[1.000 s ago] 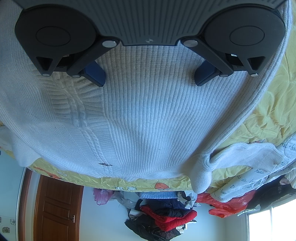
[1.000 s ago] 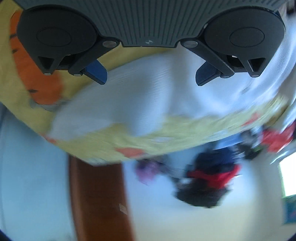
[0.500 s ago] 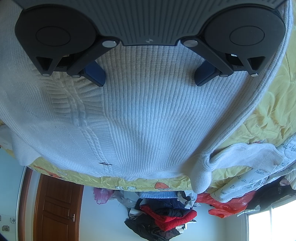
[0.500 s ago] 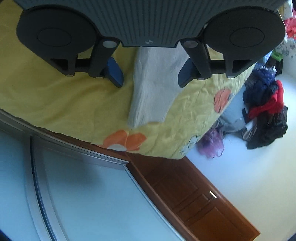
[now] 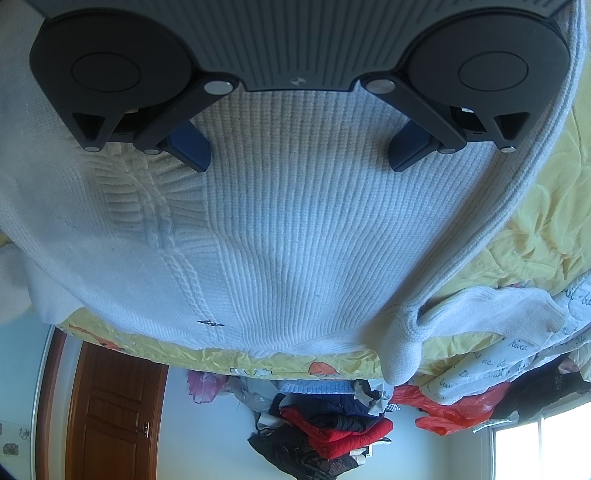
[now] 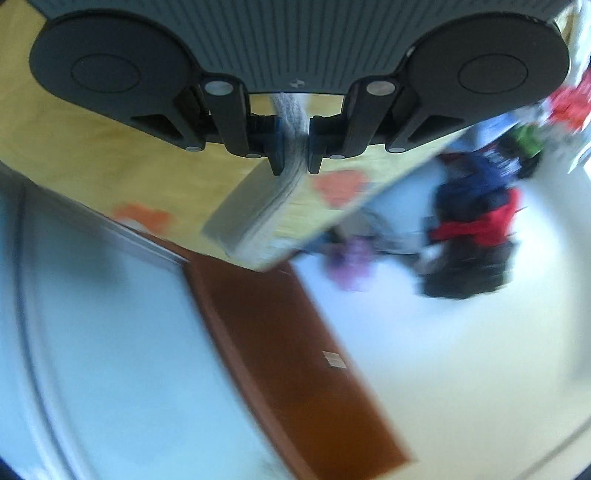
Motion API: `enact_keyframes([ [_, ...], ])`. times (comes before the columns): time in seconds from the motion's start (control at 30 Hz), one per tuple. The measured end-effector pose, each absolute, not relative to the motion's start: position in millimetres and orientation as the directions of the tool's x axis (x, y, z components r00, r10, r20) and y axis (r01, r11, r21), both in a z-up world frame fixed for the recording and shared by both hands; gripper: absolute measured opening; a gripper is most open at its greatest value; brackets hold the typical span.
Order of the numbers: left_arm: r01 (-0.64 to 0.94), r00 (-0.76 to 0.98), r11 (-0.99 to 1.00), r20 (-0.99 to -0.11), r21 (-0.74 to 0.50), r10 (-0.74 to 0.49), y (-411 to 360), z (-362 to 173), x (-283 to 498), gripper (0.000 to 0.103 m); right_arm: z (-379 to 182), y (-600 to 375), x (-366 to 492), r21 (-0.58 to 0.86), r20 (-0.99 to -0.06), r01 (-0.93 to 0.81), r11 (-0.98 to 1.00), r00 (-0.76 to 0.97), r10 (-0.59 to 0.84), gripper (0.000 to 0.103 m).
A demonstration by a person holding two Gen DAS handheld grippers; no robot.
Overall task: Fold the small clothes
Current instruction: 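Grasp the sweater sleeve cuff with the right gripper and lift it, then grasp the sweater hem with the left gripper while the right gripper folds the sleeve inward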
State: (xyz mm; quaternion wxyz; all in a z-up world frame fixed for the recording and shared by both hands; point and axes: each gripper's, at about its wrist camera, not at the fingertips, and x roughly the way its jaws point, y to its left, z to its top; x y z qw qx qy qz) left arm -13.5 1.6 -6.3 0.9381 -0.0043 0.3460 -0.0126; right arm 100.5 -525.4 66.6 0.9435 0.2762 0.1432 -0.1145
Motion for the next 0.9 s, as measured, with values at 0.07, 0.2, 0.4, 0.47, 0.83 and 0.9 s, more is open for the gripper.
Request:
enact_keyframes([
  [0.07, 0.021, 0.762, 0.999, -0.647, -0.024, -0.032, 2, -6, -14, 0.103, 87, -481, 93, 0.454, -0.278, 0.181, 0.872, 0.959, -0.054, 0.017],
  [0.2, 0.022, 0.765, 0.999, -0.643, -0.039, -0.042, 3, -6, -14, 0.103, 99, -379, 75, 0.396, -0.206, -0.046, 0.917, 0.969, 0.138, 0.015],
  [0.4, 0.023, 0.765, 0.999, -0.642, -0.041, -0.044, 5, -6, -14, 0.103, 46, -250, 86, 0.406, -0.330, -0.246, 0.880, 0.859, 0.392, 0.013],
  [0.47, 0.023, 0.766, 0.999, -0.642, -0.043, -0.045, 5, -6, -14, 0.103, 19, -230, 100, 0.390, -0.399, -0.242, 0.889, 0.825, 0.400, 0.013],
  [0.83, 0.029, 0.770, 0.997, -0.635, -0.066, -0.064, 8, 1, -15, 0.103, 2, -258, 44, 0.359, -0.386, -0.178, 0.916, 0.866, 0.319, 0.048],
  [0.9, 0.027, 0.768, 0.990, -0.631, -0.137, -0.108, 13, 8, -9, 0.103, -9, -267, 36, 0.377, -0.397, -0.170, 0.910, 0.858, 0.325, 0.048],
])
